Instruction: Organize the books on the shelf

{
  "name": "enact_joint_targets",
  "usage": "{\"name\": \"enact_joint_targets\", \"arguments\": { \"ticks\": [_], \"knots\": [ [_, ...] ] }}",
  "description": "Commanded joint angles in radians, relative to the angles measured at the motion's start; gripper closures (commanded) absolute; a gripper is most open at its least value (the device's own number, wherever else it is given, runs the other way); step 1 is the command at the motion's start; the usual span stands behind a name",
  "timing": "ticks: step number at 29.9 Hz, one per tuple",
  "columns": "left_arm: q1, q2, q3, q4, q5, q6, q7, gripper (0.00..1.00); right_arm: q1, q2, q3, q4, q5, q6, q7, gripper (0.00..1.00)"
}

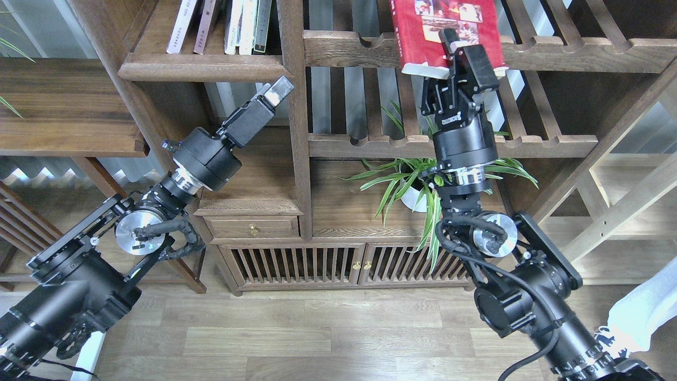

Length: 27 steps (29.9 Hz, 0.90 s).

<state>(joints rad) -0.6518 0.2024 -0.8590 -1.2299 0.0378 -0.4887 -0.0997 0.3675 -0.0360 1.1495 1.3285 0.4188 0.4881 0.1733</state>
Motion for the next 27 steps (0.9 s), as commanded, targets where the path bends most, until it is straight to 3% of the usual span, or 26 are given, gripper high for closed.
{"name": "enact_joint_targets", "arguments": {
  "ticks": [1, 9, 15, 19, 27],
  "knots": [
    [-0.003, -0.001, 0.002, 0.004, -0.019, 0.0, 0.0, 0.02, -0.015, 0.014, -0.028, 0.0, 0.0, 0.001, 0.0, 0.96],
    [-0.003, -0.001, 0.002, 0.01, -0.081, 0.0, 0.037, 0.02, -0.018, 0.036, -0.04, 0.001, 0.0, 0.001, -0.002, 0.96],
    [-0.012, -0.003, 0.008, 0.01, -0.133, 0.0, 0.041, 0.02, -0.016, 0.036, -0.1, 0.001, 0.0, 0.001, -0.002, 0.96],
    [-0.017, -0.003, 0.008, 0.009, -0.174, 0.0, 0.07, 0.02, -0.018, 0.036, -0.123, 0.001, 0.0, 0.001, -0.002, 0.96],
    [-0.015, -0.003, 0.008, 0.009, -0.18, 0.0, 0.072, 0.02, -0.027, 0.036, -0.145, 0.001, -0.003, 0.001, -0.005, 0.96]
  ]
}}
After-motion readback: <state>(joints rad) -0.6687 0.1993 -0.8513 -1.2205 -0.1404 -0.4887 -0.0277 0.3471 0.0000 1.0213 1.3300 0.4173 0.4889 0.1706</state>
